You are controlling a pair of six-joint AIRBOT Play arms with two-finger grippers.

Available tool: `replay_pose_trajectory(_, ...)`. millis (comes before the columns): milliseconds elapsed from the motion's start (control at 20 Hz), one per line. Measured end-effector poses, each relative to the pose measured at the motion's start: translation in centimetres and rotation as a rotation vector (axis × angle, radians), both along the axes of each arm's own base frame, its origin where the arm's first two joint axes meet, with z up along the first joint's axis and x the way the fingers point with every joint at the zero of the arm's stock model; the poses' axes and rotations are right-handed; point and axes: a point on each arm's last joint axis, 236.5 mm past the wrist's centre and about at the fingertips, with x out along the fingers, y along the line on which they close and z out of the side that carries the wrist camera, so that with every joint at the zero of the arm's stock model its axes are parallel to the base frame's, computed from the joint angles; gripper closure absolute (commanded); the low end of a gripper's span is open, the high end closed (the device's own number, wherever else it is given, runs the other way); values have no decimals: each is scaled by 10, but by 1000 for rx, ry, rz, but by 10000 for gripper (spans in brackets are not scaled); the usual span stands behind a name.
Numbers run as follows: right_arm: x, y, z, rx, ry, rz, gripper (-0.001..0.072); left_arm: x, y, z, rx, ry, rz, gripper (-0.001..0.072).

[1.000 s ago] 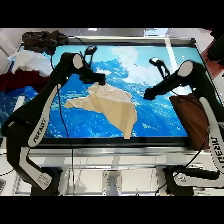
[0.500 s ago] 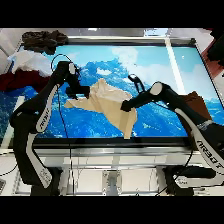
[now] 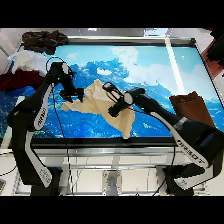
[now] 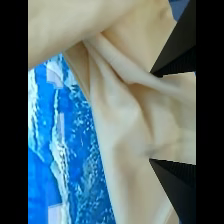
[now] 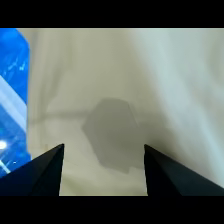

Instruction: Fold the shirts.

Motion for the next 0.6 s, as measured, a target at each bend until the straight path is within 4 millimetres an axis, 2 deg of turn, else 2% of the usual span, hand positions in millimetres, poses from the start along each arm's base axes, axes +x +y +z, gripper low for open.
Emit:
replay_pose_trajectory(150,10,33,8,-16,-63,67,159,0,-9,2,-47,1,-1,155)
replay_pose_trajectory(250,16,49,7,-51,-97,112,159,0,-13,3,-70,-2,-8,155)
replay_pose_trajectory(500,36,71,-4,-123,-146,148,162,0,-18,4,-93,-3,-16,155)
replay_pose_trajectory(550,40,77,-3,-118,-154,147,230,1,-18,4,-96,-4,-20,155)
replay_pose_trajectory(600,44,82,-2,-110,-164,145,266,1,-18,4,-97,-5,-24,155)
